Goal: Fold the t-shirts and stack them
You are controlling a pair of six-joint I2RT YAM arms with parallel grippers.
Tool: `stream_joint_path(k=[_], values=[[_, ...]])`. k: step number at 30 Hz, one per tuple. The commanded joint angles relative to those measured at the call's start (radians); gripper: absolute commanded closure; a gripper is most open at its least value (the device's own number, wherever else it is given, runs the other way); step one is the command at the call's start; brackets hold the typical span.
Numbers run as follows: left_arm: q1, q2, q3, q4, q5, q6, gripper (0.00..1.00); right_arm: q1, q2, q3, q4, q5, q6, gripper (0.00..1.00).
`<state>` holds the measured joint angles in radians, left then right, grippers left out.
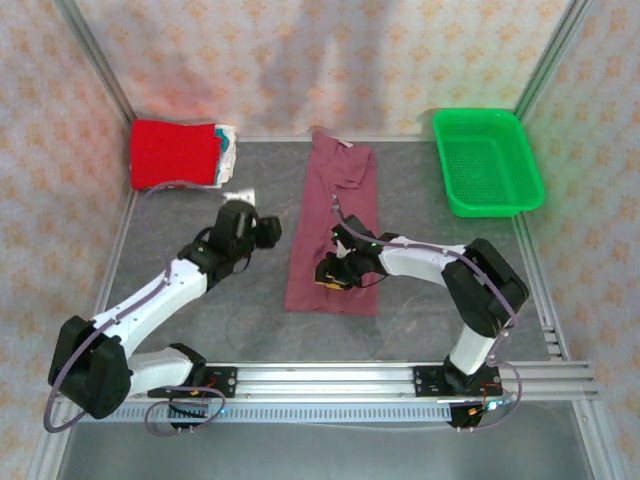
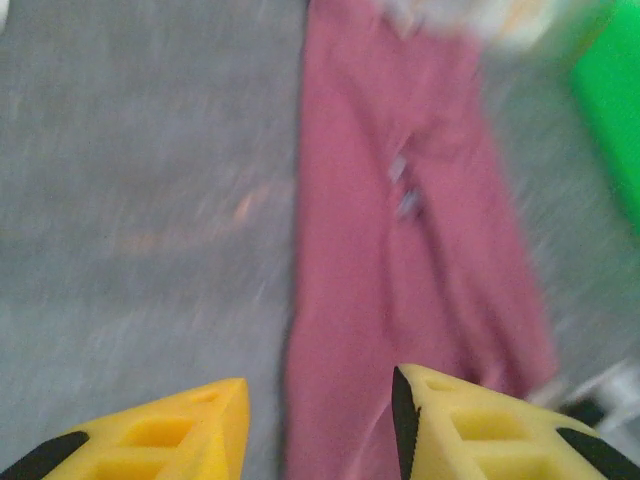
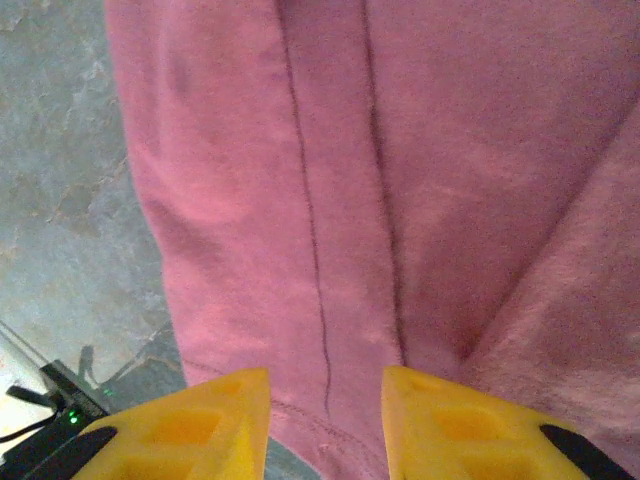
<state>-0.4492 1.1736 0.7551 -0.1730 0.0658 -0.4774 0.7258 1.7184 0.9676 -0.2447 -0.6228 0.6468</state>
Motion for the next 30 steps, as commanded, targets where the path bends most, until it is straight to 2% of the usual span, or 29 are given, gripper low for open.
stream_joint_path(k=[1, 5, 9, 18, 27, 30], values=[[-0.019, -0.125, -0.088, -0.076, -0.036, 0.007, 0.57, 0.0, 0.018, -0.013, -0.004, 0.053, 0.017, 0.65], [-0.048, -0.232, -0.164, -0.123, -0.013, 0.0, 0.55, 0.001, 0.025, -0.02, 0.001, 0.058, 0.022, 0.65], [-0.052, -0.27, -0.199, -0.182, -0.035, -0.01, 0.55, 0.009, 0.049, -0.013, 0.013, 0.035, 0.022, 0.67], [-0.051, -0.239, -0.211, -0.165, -0.039, -0.026, 0.54, 0.012, 0.056, -0.013, 0.043, 0.006, 0.032, 0.77], [-0.051, -0.227, -0.245, -0.137, -0.037, -0.046, 0.54, 0.017, 0.078, -0.045, 0.101, -0.026, 0.062, 0.81], [-0.052, -0.224, -0.253, -0.129, -0.038, -0.05, 0.54, 0.017, 0.074, -0.055, 0.114, -0.021, 0.071, 0.9]])
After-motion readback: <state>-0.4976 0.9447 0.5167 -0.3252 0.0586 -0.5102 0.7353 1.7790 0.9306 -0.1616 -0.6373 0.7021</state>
